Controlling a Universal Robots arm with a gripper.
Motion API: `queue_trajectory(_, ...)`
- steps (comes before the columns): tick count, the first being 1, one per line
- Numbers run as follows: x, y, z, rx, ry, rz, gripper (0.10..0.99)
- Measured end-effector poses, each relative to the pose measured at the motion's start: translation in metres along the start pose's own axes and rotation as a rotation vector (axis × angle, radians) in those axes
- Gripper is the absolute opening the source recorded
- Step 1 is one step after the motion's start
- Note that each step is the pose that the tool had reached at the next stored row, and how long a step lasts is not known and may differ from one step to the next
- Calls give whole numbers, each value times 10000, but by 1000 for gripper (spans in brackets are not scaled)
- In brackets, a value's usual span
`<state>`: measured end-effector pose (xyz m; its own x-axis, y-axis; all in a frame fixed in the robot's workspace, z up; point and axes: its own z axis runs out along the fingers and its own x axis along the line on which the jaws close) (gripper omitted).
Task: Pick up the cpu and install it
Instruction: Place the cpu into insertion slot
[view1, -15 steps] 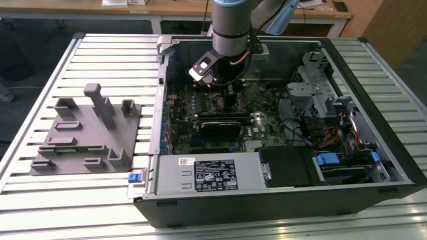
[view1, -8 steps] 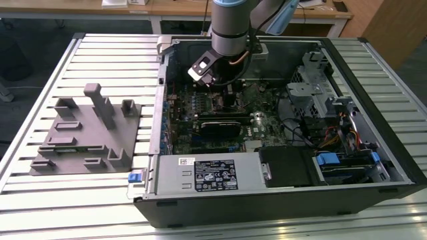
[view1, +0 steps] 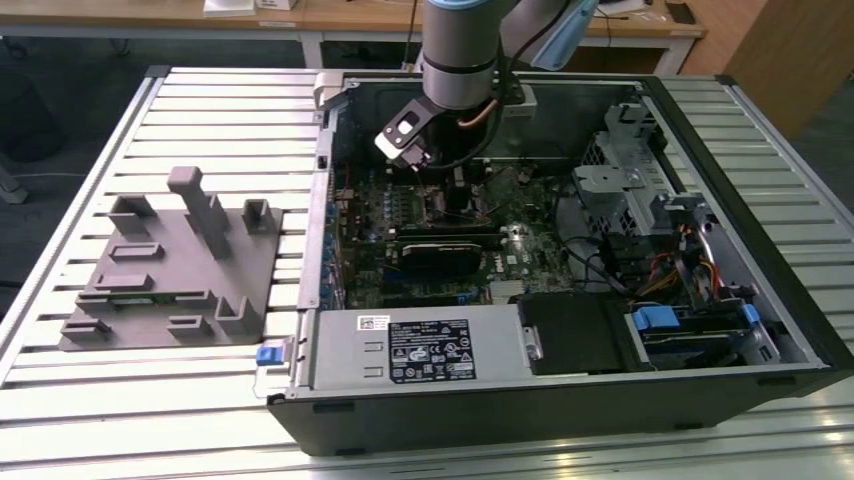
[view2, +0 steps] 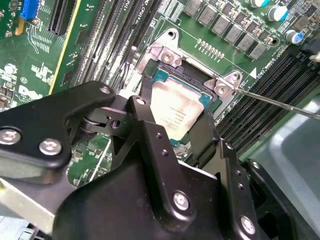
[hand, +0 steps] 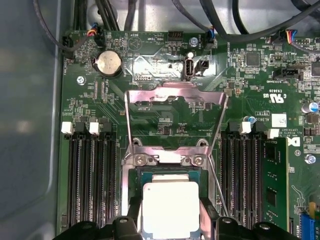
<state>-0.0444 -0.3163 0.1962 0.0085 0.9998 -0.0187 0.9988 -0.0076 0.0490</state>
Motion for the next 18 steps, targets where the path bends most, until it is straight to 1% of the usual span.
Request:
queue_trajectory(5,0,0,12,3,-8,139,541)
queue_trajectory(11,9,1,44,10,-18,140,541)
queue_trajectory(18,13,2,54,-5,1,141,553)
